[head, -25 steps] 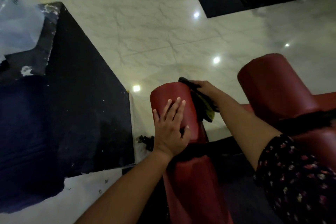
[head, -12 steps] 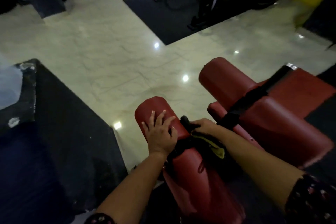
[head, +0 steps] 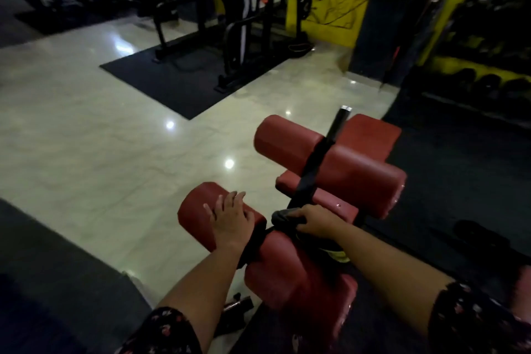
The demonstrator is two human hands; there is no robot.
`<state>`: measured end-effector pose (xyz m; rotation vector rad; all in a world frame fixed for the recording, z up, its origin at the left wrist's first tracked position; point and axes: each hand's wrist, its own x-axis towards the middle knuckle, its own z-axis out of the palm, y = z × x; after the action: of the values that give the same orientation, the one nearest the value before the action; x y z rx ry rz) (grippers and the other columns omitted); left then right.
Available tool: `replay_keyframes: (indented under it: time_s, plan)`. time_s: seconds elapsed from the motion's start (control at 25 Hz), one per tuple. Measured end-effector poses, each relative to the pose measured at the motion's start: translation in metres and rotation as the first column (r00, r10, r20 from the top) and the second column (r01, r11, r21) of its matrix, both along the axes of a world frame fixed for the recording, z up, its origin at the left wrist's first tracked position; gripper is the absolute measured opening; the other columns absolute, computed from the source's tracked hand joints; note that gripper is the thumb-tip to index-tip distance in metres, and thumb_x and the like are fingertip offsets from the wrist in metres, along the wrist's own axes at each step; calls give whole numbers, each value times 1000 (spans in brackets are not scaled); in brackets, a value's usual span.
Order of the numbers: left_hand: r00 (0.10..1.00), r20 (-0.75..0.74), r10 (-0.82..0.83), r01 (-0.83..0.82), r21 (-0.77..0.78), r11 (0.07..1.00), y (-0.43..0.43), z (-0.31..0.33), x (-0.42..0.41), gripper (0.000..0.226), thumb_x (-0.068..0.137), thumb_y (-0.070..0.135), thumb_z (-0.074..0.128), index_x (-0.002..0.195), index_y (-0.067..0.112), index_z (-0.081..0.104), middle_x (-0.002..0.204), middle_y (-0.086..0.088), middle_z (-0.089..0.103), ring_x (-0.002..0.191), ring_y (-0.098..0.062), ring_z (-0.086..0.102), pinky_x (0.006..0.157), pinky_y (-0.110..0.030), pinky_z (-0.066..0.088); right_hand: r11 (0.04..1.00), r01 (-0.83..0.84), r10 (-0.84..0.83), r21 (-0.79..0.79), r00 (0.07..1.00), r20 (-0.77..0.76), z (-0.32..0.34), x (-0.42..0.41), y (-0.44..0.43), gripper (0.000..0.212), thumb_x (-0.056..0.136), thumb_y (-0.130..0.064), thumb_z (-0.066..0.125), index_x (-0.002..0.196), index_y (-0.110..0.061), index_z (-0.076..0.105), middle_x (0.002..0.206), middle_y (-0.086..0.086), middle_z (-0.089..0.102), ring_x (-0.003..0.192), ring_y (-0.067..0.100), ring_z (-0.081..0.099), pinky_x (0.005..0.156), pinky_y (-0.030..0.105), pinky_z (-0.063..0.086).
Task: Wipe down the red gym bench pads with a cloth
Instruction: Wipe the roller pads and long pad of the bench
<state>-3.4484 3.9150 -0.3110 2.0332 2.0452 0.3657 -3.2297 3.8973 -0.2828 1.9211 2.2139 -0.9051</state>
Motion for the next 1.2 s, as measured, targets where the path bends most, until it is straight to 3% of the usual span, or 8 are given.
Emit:
replay_keyframes:
  time_s: [0.12, 0.2, 0.48, 0.64, 0.84, 0.92, 1.04, 1.2]
  plan:
    - [930, -94, -355, 357, 9, 934, 14, 17, 6, 51, 91, 26, 51, 140, 33, 44, 149, 8, 41, 138, -13, 35, 120, -45, 14, 997, 64, -66, 36, 996, 62, 17, 12, -15, 50, 88, -20, 56, 136, -36, 54, 137, 1, 56, 117, 26, 55, 94, 32, 44]
    - [864, -135, -484, 494, 48, 868, 22, 30, 18, 51, 88, 27, 55, 139, 31, 48, 148, 8, 42, 137, -13, 37, 117, -38, 23, 992, 118, -122, 41, 988, 94, 28, 26, -30, 50, 88, -19, 57, 135, -36, 54, 138, -2, 56, 118, 23, 55, 97, 33, 46]
    - [715, -173, -677, 697, 102, 710, 32, 60, 69, 46, 85, 29, 60, 130, 28, 55, 132, 5, 55, 117, -21, 55, 99, -34, 39, 934, 337, -355, 116, 910, 213, 53, 66, -103, 49, 91, -29, 55, 138, -42, 47, 134, 3, 47, 121, 26, 49, 100, 46, 43]
    - [649, -238, -723, 756, 99, 646, 33, 70, 93, 50, 89, 33, 59, 137, 29, 49, 138, 6, 50, 123, -19, 51, 105, -35, 36, 881, 427, -466, 204, 856, 224, 60, 88, -124, 49, 91, -34, 54, 138, -44, 46, 137, 3, 47, 123, 26, 49, 98, 42, 45]
    - [646, -234, -727, 755, 50, 654, 36, 72, 127, 58, 90, 35, 56, 145, 29, 39, 147, 5, 41, 133, -19, 42, 113, -39, 29, 731, 539, -647, 419, 742, 175, 58, 116, -125, 48, 92, -36, 52, 139, -43, 46, 139, 2, 44, 116, 29, 53, 87, 42, 50]
    - [651, -222, -726, 749, 27, 663, 42, 66, 140, 62, 90, 35, 56, 148, 29, 34, 152, 4, 36, 138, -19, 36, 116, -41, 25, 665, 422, -681, 616, 680, 269, 51, 124, -117, 48, 87, -28, 62, 133, -41, 54, 137, 8, 49, 99, 35, 59, 73, 44, 52]
    - [680, -209, -703, 718, -5, 696, 55, 56, 160, 69, 91, 39, 55, 153, 29, 24, 160, 5, 22, 146, -17, 24, 120, -42, 18, 713, 272, -605, 647, 704, 371, 41, 141, -100, 49, 71, -14, 73, 116, -34, 70, 126, 17, 60, 77, 39, 62, 57, 43, 51]
    - [744, -177, -644, 654, 2, 756, 71, 49, 190, 70, 95, 42, 49, 155, 28, 16, 163, 3, 10, 149, -18, 13, 121, -42, 11, 770, 2, -386, 638, 797, 464, 18, 166, -78, 44, 80, -25, 44, 113, -37, 71, 128, 12, 61, 73, 35, 60, 53, 37, 49]
